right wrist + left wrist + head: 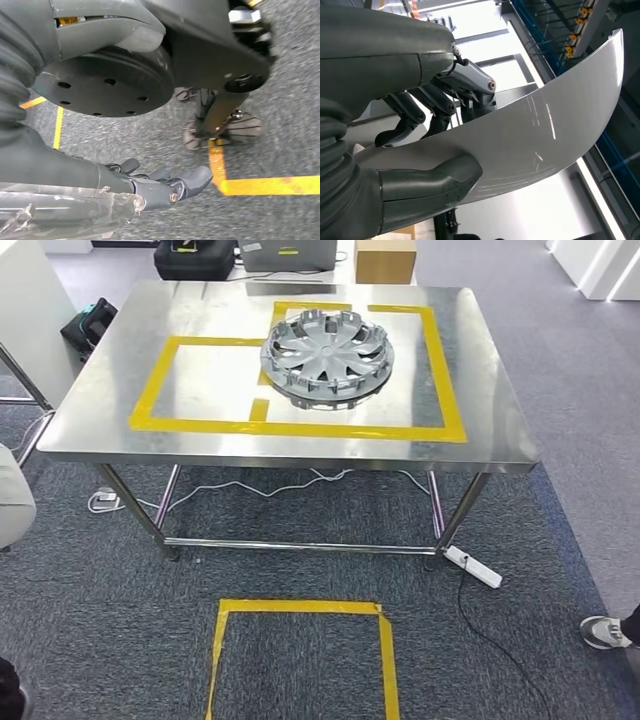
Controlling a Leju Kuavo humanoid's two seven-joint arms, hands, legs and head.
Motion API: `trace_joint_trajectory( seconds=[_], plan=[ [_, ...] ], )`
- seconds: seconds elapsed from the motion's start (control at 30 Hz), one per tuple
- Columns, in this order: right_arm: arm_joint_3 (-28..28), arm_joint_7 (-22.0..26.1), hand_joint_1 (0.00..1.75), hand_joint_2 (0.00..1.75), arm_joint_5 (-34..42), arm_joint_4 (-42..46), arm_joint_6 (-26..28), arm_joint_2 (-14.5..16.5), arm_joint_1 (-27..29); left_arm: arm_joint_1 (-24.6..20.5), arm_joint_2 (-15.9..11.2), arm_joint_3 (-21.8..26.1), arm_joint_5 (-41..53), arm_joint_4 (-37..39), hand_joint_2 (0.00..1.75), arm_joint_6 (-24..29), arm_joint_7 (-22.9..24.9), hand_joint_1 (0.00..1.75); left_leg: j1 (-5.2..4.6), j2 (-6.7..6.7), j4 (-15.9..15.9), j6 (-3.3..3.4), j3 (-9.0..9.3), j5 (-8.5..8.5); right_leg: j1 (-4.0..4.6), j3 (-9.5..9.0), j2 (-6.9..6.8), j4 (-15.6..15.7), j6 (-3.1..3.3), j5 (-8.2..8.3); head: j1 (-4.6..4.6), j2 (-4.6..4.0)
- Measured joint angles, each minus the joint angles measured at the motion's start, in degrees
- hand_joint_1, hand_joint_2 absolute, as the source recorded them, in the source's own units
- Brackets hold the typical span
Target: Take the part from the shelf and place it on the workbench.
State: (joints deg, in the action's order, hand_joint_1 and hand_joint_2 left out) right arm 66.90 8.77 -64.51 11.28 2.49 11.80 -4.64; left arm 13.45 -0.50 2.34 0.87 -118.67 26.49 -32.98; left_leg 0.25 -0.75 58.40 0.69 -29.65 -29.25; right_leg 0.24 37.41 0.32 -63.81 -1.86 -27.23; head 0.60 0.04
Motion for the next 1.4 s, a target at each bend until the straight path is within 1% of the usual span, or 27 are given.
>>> trace_joint_trajectory(
  seconds=[0.07, 0.17, 0.2, 0.27, 0.33, 0.37, 0.4, 0.43, 0.5, 0.53, 0.57, 0.67, 0.7, 0.73, 0.83, 0.87, 0.9, 0.93, 1.0, 1.03, 1.07, 1.13, 1.2, 1.27, 1.33, 1.37, 1.4],
  plan=[
    [0.0, 0.0, 0.0, 1.75, 0.0, 0.0, 0.0, -0.1, 0.0, 0.0, 0.0, 0.0, -0.1, 0.0, 1.75, 0.0, 0.0, 1.75, -0.12, -0.04, -0.1, -0.53, 0.7, -0.71, 0.4, -1.05, -0.02, 3.1, 0.62, 1.39, 0.02, 0.0],
    [0.0, 0.0, 0.0, 1.75, 0.0, 0.0, 0.0, -0.1, 0.0, -0.1, 0.0, -0.1, -0.2, 0.1, 1.75, 0.0, 0.0, 1.75, -0.11, 0.0, 0.5, -1.44, 1.13, -0.8, 0.28, -2.36, 0.02, 3.8, 1.36, 1.47, 0.07, 0.0],
    [0.0, 0.0, 0.0, 1.75, 0.0, 0.0, 0.0, -0.1, 0.0, -0.1, 0.0, -0.1, -0.2, 0.1, 1.75, 0.0, 0.0, 1.75, -0.08, 0.05, 1.9, -1.72, 0.43, -0.9, 0.12, -2.99, 0.05, 4.2, 1.58, 1.47, 0.2, 0.0],
    [0.0, 0.0, 0.0, 1.75, 0.0, 0.0, 0.1, -0.2, -0.1, -0.2, -0.1, -0.2, -0.2, 0.1, 1.75, 0.0, 0.0, 1.75, 0.06, 0.15, 7.5, -2.37, -3.06, -2.21, -0.1, -3.87, 0.1, 4.7, 1.9, 1.2, 0.4, 0.0],
    [0.0, 0.0, 0.0, 1.75, -0.1, 0.0, 0.0, -0.2, -0.1, -0.1, -0.1, -0.3, -0.3, 0.1, 1.75, 0.0, 0.0, 1.75, 0.26, 0.16, 13.5, -2.86, -7.81, -4.9, -0.21, -4.61, 0.13, 4.9, 2.05, 0.53, 0.46, 0.0],
    [0.0, 0.0, 0.0, 1.75, -0.1, 0.0, 0.0, -0.2, 0.0, -0.1, -0.1, -0.3, -0.3, 0.1, 1.75, 0.0, 0.0, 1.75, 0.36, 0.16, 14.7, -3.01, -9.43, -5.58, -0.29, -5.1, 0.15, 4.9, 2.01, 0.08, 0.49, 0.0],
    [0.0, 0.0, 0.0, 1.75, -0.1, 0.0, 0.0, -0.2, 0.0, -0.1, -0.1, -0.3, -0.3, 0.1, 1.75, 0.0, 0.0, 1.75, 0.44, 0.18, 14.1, -3.12, -10.11, -5.01, -0.41, -5.7, 0.18, 4.9, 1.9, -0.4, 0.47, 0.0],
    [0.0, 0.0, 0.0, 1.75, -0.1, 0.0, 0.0, -0.2, 0.0, -0.1, -0.1, -0.3, -0.3, 0.1, 1.75, 0.0, 0.0, 1.75, 0.53, 0.2, 11.8, -3.23, -9.87, -3.03, -0.56, -6.42, 0.22, 4.9, 1.7, -0.93, 0.47, 0.0],
    [0.0, 0.0, 0.0, 1.75, -0.1, 0.0, 0.0, -0.2, 0.0, -0.1, -0.1, -0.4, -0.3, 0.1, 1.75, 0.0, 0.0, 1.75, 0.79, 0.5, 4.8, -3.42, -8.26, 2.61, -0.7, -7.56, 0.31, 4.8, 1.07, -2.09, 0.66, 0.0],
    [0.0, 0.0, 0.0, 1.75, -0.1, 0.0, 0.0, -0.2, 0.0, -0.1, -0.1, -0.4, -0.3, 0.2, 1.75, 0.0, 0.0, 1.75, 0.85, 0.67, 2.2, -3.27, -7.6, 4.29, -0.65, -7.85, 0.34, 4.9, 0.64, -2.64, 0.75, 0.0],
    [0.0, 0.0, 0.0, 1.75, -0.1, 0.0, 0.0, -0.2, 0.0, -0.1, -0.1, -0.5, -0.3, 0.2, 1.75, 0.0, 0.0, 1.75, 0.88, 0.78, 0.6, -2.97, -7.24, 5.13, -0.56, -8.17, 0.35, 5.1, 0.22, -3.07, 0.79, 0.0],
    [0.0, -0.1, 0.0, 1.75, -0.1, 0.0, 0.0, -0.2, 0.0, 0.1, 0.0, -0.6, -0.4, 0.2, 1.75, 0.0, 0.0, 1.75, 0.94, 0.53, -0.2, -1.43, -6.32, 5.15, -0.48, -9.55, 0.23, 5.4, -1.03, -3.42, 0.53, 0.0],
    [0.0, -0.2, 0.0, 1.75, -0.1, 0.0, 0.0, -0.2, -0.1, 0.1, 0.0, -0.6, -0.4, 0.2, 1.75, -0.1, 0.0, 1.75, 0.99, 0.49, -0.3, -0.97, -5.81, 5.16, -0.5, -9.37, 0.16, 4.3, -1.3, -3.73, 0.39, 0.0],
    [0.0, -0.2, 0.0, 1.75, -0.1, 0.0, 0.0, -0.2, -0.2, 0.1, 0.0, -0.6, -0.4, 0.2, 1.75, -0.1, 0.0, 1.75, 0.99, 0.48, -0.3, -0.57, -5.32, 5.11, -0.54, -8.31, 0.11, 2.2, -1.48, -4.51, 0.27, 0.0],
    [0.0, -0.2, 0.0, 1.75, -0.1, 0.0, -0.1, -0.2, -0.2, 0.1, 0.0, -0.6, -0.5, 0.2, 1.75, -0.2, 0.0, 1.75, 0.7, 0.44, -0.3, 0.2, -4.65, 4.32, -0.56, -1.36, 0.07, -8.2, -1.76, -8.38, -0.04, 0.0],
    [0.0, -0.2, 0.0, 1.75, -0.2, 0.0, -0.2, -0.2, -0.1, 0.1, 0.0, -0.6, -0.5, 0.2, 1.75, -0.3, 0.0, 1.75, 0.56, 0.37, -0.3, 0.31, -4.33, 3.97, -0.55, 0.46, 0.07, -10.0, -1.74, -9.25, -0.06, 0.0],
    [0.0, -0.2, 0.0, 1.75, -0.2, 0.0, -0.2, -0.2, 0.0, 0.2, 0.0, -0.6, -0.5, 0.2, 1.75, -0.4, 0.0, 1.75, 0.43, 0.29, -0.3, 0.34, -3.87, 3.58, -0.51, 1.38, 0.07, -9.9, -1.63, -9.03, -0.07, 0.0],
    [0.0, -0.2, 0.0, 1.75, -0.2, 0.0, -0.2, -0.2, 0.0, 0.2, 0.0, -0.6, -0.5, 0.2, 1.75, -0.5, 0.0, 1.75, 0.31, 0.22, -0.3, 0.32, -3.28, 3.17, -0.44, 1.29, 0.08, -7.9, -1.4, -7.4, -0.08, 0.0],
    [0.0, -0.2, 0.0, 1.75, -0.2, 0.0, -0.3, -0.2, 0.1, 0.2, 0.0, -0.6, -0.5, 0.2, 1.75, -0.7, 0.0, 1.75, 0.15, 0.16, -0.3, 0.14, -2.08, 2.32, -0.07, -0.66, 0.07, -0.7, -0.56, -1.82, -0.04, 0.0],
    [0.0, -0.2, 0.0, 1.75, -0.3, 0.0, -0.3, -0.2, 0.0, 0.2, 0.0, -0.6, -0.5, 0.2, 1.75, -0.8, 0.0, 1.75, 0.11, 0.12, -0.3, -0.06, -1.69, 1.96, 0.14, -1.54, 0.05, 2.2, -0.16, -0.37, -0.05, 0.0],
    [0.0, -0.2, 0.0, 1.75, -0.3, 0.0, -0.4, -0.2, 0.0, 0.3, 0.0, -0.6, -0.5, 0.2, 1.75, -0.9, -0.1, 1.75, 0.1, 0.08, -0.5, -0.35, -1.5, 1.68, 0.36, -2.13, 0.03, 3.9, 0.25, 0.4, -0.02, 0.0],
    [0.0, -0.2, 0.0, 1.75, -0.4, 0.0, -0.4, -0.2, 0.0, 0.4, 0.0, -0.5, -0.5, 0.3, 1.75, -1.1, -0.2, 1.75, 0.09, 0.0, -0.3, -1.08, -1.19, 1.82, 0.53, -2.52, 0.06, 4.8, 0.93, 0.43, -0.02, 0.0],
    [0.0, -0.2, 0.0, 1.75, -0.5, 0.0, -0.4, -0.2, 0.1, 0.5, -0.1, -0.4, -0.5, 0.3, 1.75, -1.3, -0.2, 1.75, 0.12, 0.06, 0.8, -1.7, -1.03, 1.48, 0.3, -3.56, 0.05, 5.4, 1.55, 1.59, 0.1, 0.0],
    [0.0, -0.1, 0.0, 1.75, -0.6, 0.0, -0.4, -0.2, -0.1, 0.3, -0.2, -0.3, -0.5, 0.2, 1.75, -1.6, -0.3, 1.75, 0.22, 0.14, 4.7, -2.2, -2.9, -0.89, 0.03, -4.45, 0.0, 5.7, 1.89, 1.8, 0.35, 0.0],
    [0.0, -0.1, 0.0, 1.75, -0.6, 0.0, -0.5, -0.2, -0.1, 0.1, -0.3, -0.3, -0.4, 0.3, 1.75, -2.0, -0.3, 1.75, 0.39, 0.16, 11.2, -2.71, -6.87, -4.0, -0.08, -4.53, 0.01, 5.7, 2.07, 1.64, 0.51, 0.0],
    [0.0, -0.1, 0.0, 1.75, -0.6, 0.0, -0.6, -0.2, -0.1, 0.0, -0.3, -0.3, -0.2, 0.3, 1.75, -2.1, -0.3, 1.75, 0.52, 0.17, 13.5, -2.99, -8.57, -4.73, -0.16, -4.55, 0.03, 5.7, 2.05, 1.52, 0.51, 0.0],
    [0.0, 0.0, 0.0, 1.75, -0.6, 0.0, -0.7, -0.2, -0.1, -0.1, -0.3, -0.3, 0.1, 0.3, 1.75, -2.2, -0.3, 1.75, 0.67, 0.18, 14.2, -3.25, -9.48, -4.41, -0.29, -4.62, 0.05, 5.7, 1.96, 1.38, 0.51, 0.0]
  ],
)
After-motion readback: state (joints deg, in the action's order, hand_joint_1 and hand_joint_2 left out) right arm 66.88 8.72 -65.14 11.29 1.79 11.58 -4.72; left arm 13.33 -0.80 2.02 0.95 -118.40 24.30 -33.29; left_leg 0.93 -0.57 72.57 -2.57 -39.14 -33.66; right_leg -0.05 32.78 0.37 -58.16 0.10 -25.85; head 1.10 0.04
